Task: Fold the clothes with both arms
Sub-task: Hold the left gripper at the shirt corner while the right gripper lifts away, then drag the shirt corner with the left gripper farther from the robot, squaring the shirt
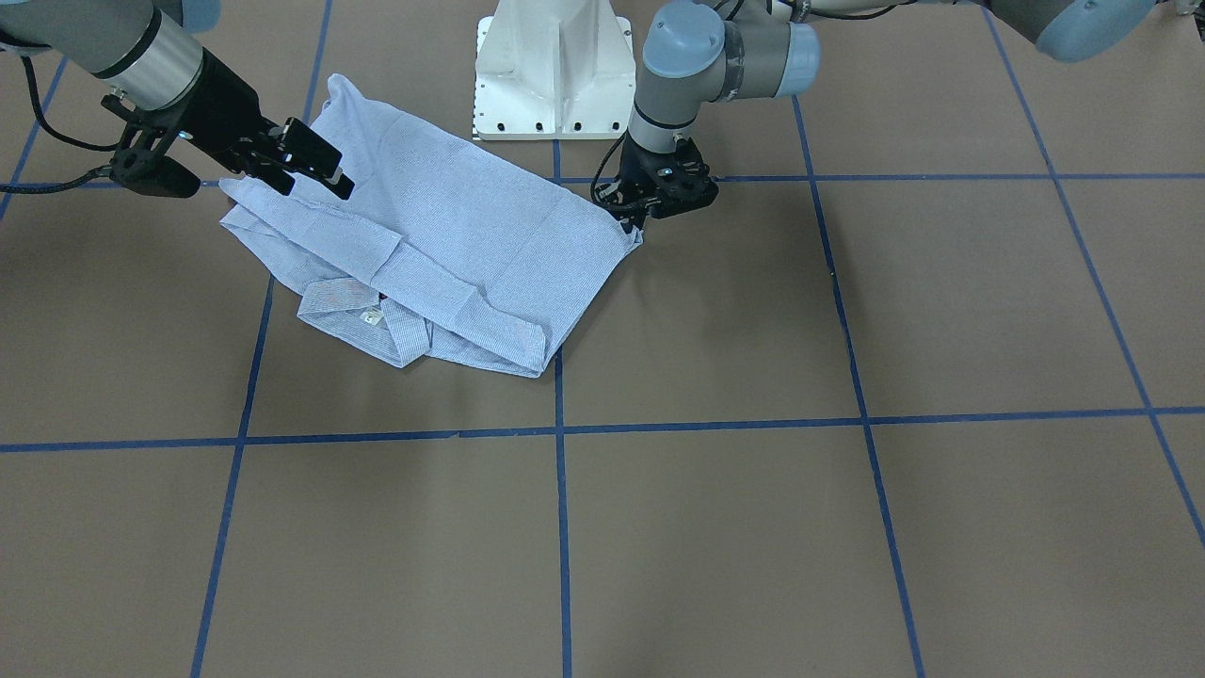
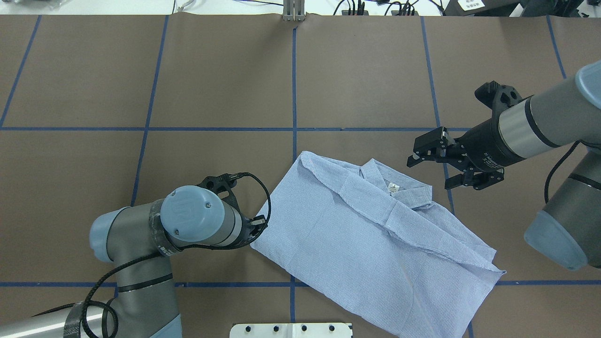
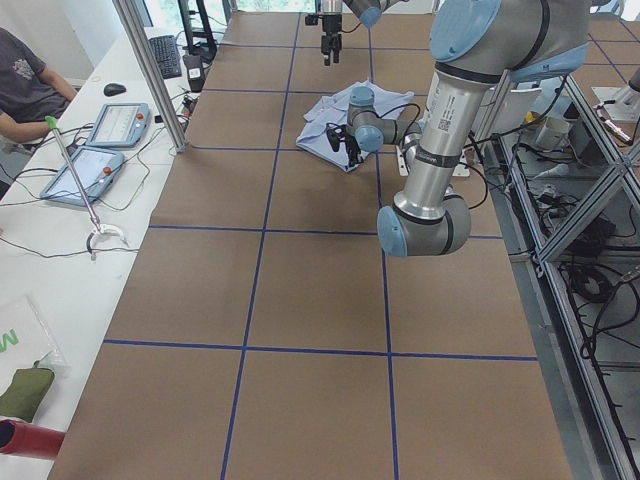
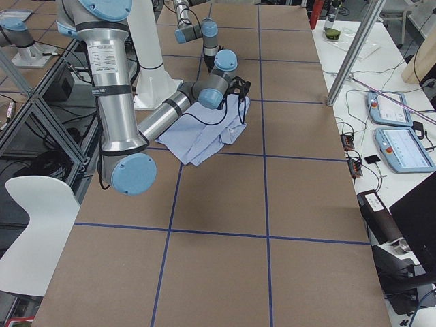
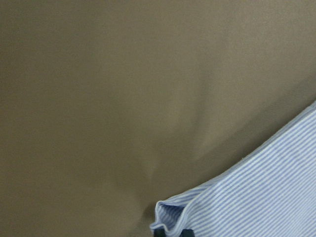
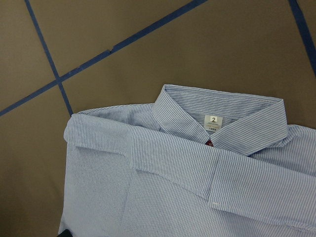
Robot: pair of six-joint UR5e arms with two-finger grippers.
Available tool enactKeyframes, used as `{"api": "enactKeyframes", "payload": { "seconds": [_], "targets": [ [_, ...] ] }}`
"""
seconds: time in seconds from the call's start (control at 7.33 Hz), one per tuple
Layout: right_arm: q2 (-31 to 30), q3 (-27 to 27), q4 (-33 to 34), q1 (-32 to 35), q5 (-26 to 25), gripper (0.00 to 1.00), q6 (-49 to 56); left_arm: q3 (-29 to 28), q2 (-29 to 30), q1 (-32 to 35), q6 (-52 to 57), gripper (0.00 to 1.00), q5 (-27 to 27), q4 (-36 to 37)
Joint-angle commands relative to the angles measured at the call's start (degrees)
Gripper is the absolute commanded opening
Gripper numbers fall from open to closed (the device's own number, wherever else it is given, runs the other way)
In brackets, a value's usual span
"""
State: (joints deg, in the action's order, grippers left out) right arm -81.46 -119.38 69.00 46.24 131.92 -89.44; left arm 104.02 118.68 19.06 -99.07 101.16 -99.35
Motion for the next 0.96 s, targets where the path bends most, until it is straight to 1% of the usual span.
{"api": "enactKeyframes", "payload": {
  "seconds": [0.0, 0.14, 0.27, 0.41, 0.82],
  "targets": [
    [-0.1, 0.5, 0.0, 0.3, 0.0, 1.00, 1.6, 0.7, 0.4, 2.9, 1.3, 0.00, 0.0, -0.1],
    [-0.1, 0.5, 0.0, 0.4, 0.0, 1.00, 2.0, 0.3, 0.5, 5.7, 6.2, 0.00, 0.1, -0.2],
    [0.0, 0.8, -0.1, 0.4, 0.0, 1.00, 2.0, -0.6, 0.5, 9.7, 11.6, 0.00, 0.1, -2.1],
    [0.0, 0.9, -0.1, 0.4, 0.0, 1.00, 2.0, -4.3, 1.5, 12.3, 13.7, 0.00, 0.1, -5.6],
    [0.0, 1.4, -0.2, 1.0, 0.0, 1.00, 2.1, -26.8, 14.7, 17.2, 17.8, 0.00, 0.0, -17.4]
  ]
}}
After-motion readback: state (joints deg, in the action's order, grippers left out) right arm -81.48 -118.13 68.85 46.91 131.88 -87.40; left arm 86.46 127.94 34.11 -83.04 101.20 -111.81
